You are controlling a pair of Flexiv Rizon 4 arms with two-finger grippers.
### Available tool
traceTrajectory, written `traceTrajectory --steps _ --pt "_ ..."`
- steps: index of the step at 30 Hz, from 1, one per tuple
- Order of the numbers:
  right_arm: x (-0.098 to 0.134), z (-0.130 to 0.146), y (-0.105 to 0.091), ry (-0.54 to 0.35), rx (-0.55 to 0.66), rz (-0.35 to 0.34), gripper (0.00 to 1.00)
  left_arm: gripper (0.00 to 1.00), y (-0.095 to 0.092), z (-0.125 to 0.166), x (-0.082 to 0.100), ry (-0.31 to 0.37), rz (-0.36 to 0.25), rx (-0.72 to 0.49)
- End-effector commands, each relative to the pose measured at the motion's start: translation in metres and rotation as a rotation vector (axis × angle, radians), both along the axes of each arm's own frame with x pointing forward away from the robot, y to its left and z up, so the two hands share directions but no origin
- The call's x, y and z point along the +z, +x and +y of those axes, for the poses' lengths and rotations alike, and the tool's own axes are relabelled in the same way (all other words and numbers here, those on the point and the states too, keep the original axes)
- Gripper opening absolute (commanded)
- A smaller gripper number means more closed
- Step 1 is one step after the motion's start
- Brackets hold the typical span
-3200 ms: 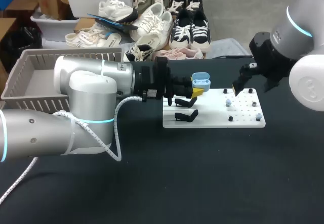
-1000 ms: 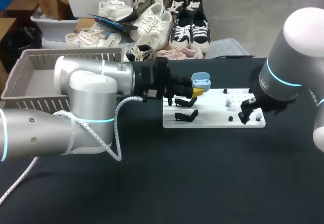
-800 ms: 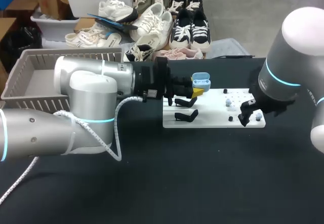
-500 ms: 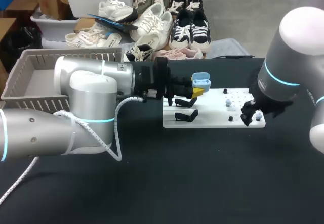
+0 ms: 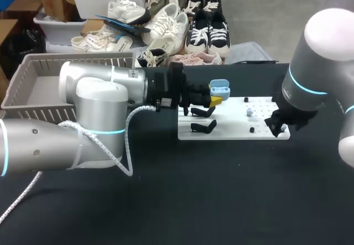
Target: Pick up each earbud case from the left stands, insert the matching earbuds, close the lid, and place the case in the box.
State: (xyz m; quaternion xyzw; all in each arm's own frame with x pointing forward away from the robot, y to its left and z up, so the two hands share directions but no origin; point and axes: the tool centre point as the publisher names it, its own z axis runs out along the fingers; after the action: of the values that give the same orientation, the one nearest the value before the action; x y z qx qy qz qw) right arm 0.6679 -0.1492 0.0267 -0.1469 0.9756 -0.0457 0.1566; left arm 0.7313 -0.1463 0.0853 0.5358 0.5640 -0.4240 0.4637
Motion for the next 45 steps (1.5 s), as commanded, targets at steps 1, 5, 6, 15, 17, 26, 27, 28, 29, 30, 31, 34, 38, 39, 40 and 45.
traceTrajectory --steps 1,5,6,15,17,26,27,28,29,30,31,34,38,39,40,45 --pt "-0.0014 0.0023 0.0027 -0.005 -0.001 0.002 0.51 0.0 -0.0008 0.0004 -0.0004 -0.002 -0.002 0.003" --pt "-0.0024 0.0036 0.0055 -0.008 0.0 0.005 0.49 0.0 -0.0008 0.0004 -0.0004 -0.002 -0.002 0.003" --pt "-0.0029 0.0035 0.0064 -0.009 -0.001 0.007 0.49 0.0 -0.0008 0.0004 -0.0004 -0.002 -0.002 0.003" --pt "-0.0031 0.0045 0.0076 -0.009 -0.012 0.006 0.46 0.0 -0.0008 0.0004 -0.0004 -0.002 -0.002 0.003" --pt "-0.003 0.0044 0.0068 -0.007 -0.014 0.005 0.45 0.0 -0.0008 0.0004 -0.0004 -0.002 -0.002 0.003" --pt "-0.0025 0.0032 0.0037 -0.008 -0.026 0.002 0.42 0.0 -0.0008 0.0004 -0.0004 -0.002 -0.002 0.003" --pt "-0.0025 0.003 0.0034 -0.008 -0.028 0.003 0.42 0.0 -0.0008 0.0004 -0.0004 -0.002 -0.002 0.003" --pt "-0.0024 0.0029 0.0032 -0.007 -0.029 0.002 0.42 0.0 -0.0008 0.0004 -0.0004 -0.002 -0.002 0.003" --pt "-0.0025 0.0029 0.0031 -0.007 -0.03 0.002 0.42 0.0 -0.0008 0.0004 -0.0004 -0.002 -0.002 0.003" --pt "-0.0025 0.0028 0.003 -0.008 -0.031 0.002 0.41 0.0 -0.0008 0.0004 -0.0004 -0.002 -0.002 0.003" --pt "-0.0025 0.0026 0.0029 -0.008 -0.032 0.002 0.41 0.0 -0.0008 0.0004 -0.0004 -0.002 -0.002 0.003" --pt "-0.0027 0.0021 0.003 -0.007 -0.034 0.0 0.4 0.0 -0.0008 0.0004 -0.0004 -0.002 -0.002 0.003" --pt "-0.0032 0.0021 0.0052 -0.008 -0.033 0.003 0.38 0.0 -0.0008 0.0004 -0.0004 -0.002 -0.002 0.003" --pt "-0.0032 0.0022 0.0056 -0.009 -0.033 0.004 0.38 0.0 -0.0008 0.0004 -0.0004 -0.002 -0.002 0.003" --pt "-0.0033 0.0022 0.006 -0.01 -0.032 0.005 0.37 0.0 -0.0008 0.0004 -0.0004 -0.002 -0.002 0.003" --pt "-0.0042 0.0009 0.007 -0.01 -0.033 0.009 0.32 0.0 -0.0008 0.0004 -0.0004 -0.002 -0.002 0.003"
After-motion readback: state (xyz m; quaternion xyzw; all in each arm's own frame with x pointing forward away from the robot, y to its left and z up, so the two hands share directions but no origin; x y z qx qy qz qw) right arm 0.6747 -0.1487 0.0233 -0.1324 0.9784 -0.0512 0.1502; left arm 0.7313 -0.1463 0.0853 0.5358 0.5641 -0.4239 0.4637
